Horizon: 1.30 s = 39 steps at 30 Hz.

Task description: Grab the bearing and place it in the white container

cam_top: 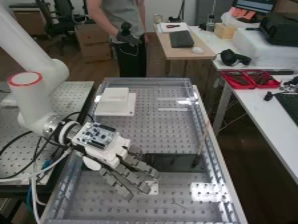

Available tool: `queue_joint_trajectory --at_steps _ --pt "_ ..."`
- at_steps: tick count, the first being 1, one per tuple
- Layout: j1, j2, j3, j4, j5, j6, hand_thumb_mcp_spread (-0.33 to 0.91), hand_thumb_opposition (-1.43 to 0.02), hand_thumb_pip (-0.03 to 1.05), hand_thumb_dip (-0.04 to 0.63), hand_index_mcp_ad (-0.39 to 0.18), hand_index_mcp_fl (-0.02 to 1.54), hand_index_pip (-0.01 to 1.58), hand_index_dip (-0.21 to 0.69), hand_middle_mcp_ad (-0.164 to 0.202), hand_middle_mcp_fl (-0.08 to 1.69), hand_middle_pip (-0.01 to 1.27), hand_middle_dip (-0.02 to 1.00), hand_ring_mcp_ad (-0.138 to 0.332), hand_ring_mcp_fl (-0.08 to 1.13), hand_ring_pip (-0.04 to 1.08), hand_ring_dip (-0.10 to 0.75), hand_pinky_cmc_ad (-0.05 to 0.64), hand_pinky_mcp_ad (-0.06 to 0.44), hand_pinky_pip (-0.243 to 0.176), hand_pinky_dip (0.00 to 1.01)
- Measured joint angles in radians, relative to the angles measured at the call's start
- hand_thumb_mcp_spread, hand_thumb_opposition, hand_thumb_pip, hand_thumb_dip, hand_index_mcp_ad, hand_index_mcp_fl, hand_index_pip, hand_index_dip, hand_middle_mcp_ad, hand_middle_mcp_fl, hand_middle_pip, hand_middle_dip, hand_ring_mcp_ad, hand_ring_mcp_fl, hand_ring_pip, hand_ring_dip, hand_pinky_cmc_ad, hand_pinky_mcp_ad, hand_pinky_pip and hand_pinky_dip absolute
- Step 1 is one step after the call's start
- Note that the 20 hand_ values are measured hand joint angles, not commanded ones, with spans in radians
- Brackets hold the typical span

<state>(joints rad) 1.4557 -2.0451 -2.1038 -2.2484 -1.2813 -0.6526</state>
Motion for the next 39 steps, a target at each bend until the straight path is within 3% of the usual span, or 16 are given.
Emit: queue_joint_trajectory --at_steps 39 --pt "0.001 -0.004 0.0 0.003 0.005 0.016 0.34 -0.79 0.72 0.236 -0.159 0.04 1.51 0.117 0.035 0.0 0.13 0.23 0.161 0.0 0.2 0.063 0.386 0.291 -0.12 0.52"
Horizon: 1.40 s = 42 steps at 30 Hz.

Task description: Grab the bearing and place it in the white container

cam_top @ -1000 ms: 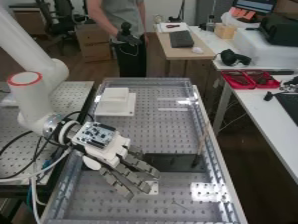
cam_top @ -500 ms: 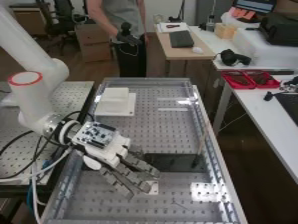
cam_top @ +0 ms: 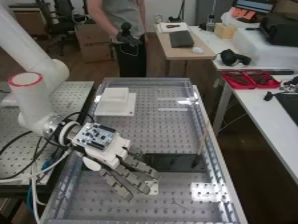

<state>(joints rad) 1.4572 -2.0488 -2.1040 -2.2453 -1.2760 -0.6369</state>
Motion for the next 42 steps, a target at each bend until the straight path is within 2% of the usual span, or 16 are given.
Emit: queue_joint_trajectory --at_steps 10,16,23,28,31,38,40,42 --pt "0.004 -0.005 0.0 0.008 0.002 -0.002 0.34 -0.79 0.72 0.236 -0.159 0.05 1.51 0.117 0.035 0.0 0.13 0.23 0.164 0.0 0.2 0.063 0.387 0.295 -0.12 0.52" --pt "0.006 -0.004 -0.009 0.042 0.007 -0.009 0.36 -0.8 0.72 0.236 -0.133 0.14 1.5 0.084 0.037 0.0 0.13 0.23 0.161 0.0 0.19 0.063 0.387 0.291 -0.12 0.52" --pt "0.006 -0.004 -0.012 0.051 0.008 -0.014 0.36 -0.79 0.66 0.229 -0.101 0.25 1.51 0.079 0.037 0.01 0.13 0.23 0.159 0.0 0.18 0.063 0.382 0.291 -0.12 0.5" --pt "0.009 -0.007 -0.008 0.044 0.012 -0.012 0.36 -0.79 0.65 0.222 -0.101 0.28 1.5 0.077 0.038 0.03 0.13 0.23 0.164 0.0 0.17 0.066 0.38 0.293 -0.124 0.47" --pt "0.011 -0.009 -0.005 0.042 0.014 -0.012 0.37 -0.83 0.64 0.223 -0.101 0.29 1.49 0.08 0.037 0.03 0.13 0.23 0.145 0.0 0.17 0.066 0.379 0.293 -0.124 0.47" --pt "0.013 -0.009 -0.003 0.047 0.018 -0.015 0.37 -0.83 0.64 0.22 -0.101 0.31 1.49 0.08 0.037 0.03 0.13 0.23 0.143 0.0 0.17 0.066 0.379 0.297 -0.106 0.47" --pt "0.013 -0.007 -0.004 0.055 0.018 -0.016 0.36 -0.83 0.63 0.22 -0.101 0.35 1.5 0.077 0.037 0.03 0.13 0.23 0.143 0.0 0.17 0.073 0.379 0.297 -0.106 0.47" --pt "0.013 -0.002 -0.008 0.075 0.017 -0.016 0.41 -0.88 0.6 0.22 -0.101 0.51 1.53 0.075 0.035 0.04 0.13 0.23 0.143 0.0 0.16 0.075 0.379 0.293 -0.106 0.47"
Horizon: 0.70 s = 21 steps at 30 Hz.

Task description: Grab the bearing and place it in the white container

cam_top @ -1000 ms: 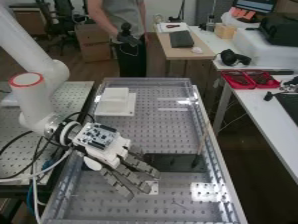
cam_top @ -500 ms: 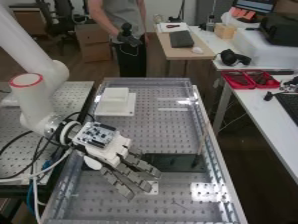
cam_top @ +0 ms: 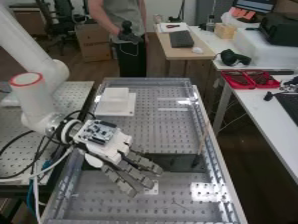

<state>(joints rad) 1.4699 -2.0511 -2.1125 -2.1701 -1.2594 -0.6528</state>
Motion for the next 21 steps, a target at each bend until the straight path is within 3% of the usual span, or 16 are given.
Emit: queue_joint_trajectory --at_steps 14,21 --pt "0.011 0.071 -0.023 0.064 -0.017 -0.007 0.42 -0.93 0.58 0.218 -0.101 0.62 1.46 0.08 0.037 0.13 0.13 0.23 0.143 0.0 0.15 0.098 0.367 0.291 -0.089 0.42" --pt "0.043 0.158 -0.041 0.08 -0.022 -0.023 0.42 -0.94 0.58 0.218 -0.103 0.65 1.41 0.08 0.037 0.14 0.13 0.23 0.143 0.0 0.15 0.103 0.363 0.295 -0.075 0.41"
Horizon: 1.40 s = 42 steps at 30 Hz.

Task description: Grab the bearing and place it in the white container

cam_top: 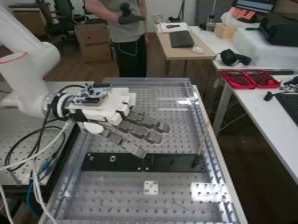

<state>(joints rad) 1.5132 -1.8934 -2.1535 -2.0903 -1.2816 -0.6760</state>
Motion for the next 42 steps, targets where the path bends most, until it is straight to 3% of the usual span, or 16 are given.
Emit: queue_joint_trajectory --at_steps 12,23,32,42 --pt "0.098 0.18 -0.045 0.002 0.01 -0.064 0.42 -0.95 0.58 0.218 -0.103 0.67 1.39 0.08 0.037 0.14 0.13 0.23 0.143 0.0 0.12 0.112 0.367 0.295 -0.075 0.39" --pt "0.24 0.354 -0.096 -0.136 0.071 -0.082 0.42 -0.95 0.58 0.218 -0.103 0.68 1.37 0.082 0.033 0.18 0.13 0.23 0.143 0.0 0.12 0.119 0.353 0.295 -0.075 0.35" --pt "0.396 0.434 -0.128 -0.209 0.245 -0.08 0.42 -0.96 0.58 0.218 -0.101 0.69 1.36 0.082 0.037 0.18 0.13 0.23 0.141 0.0 0.12 0.119 0.351 0.295 -0.059 0.33" --pt "0.509 0.467 -0.191 -0.21 0.293 -0.04 0.41 -0.96 0.58 0.218 -0.101 0.69 1.36 0.082 0.037 0.18 0.13 0.24 0.141 0.0 0.12 0.119 0.354 0.295 -0.059 0.32"
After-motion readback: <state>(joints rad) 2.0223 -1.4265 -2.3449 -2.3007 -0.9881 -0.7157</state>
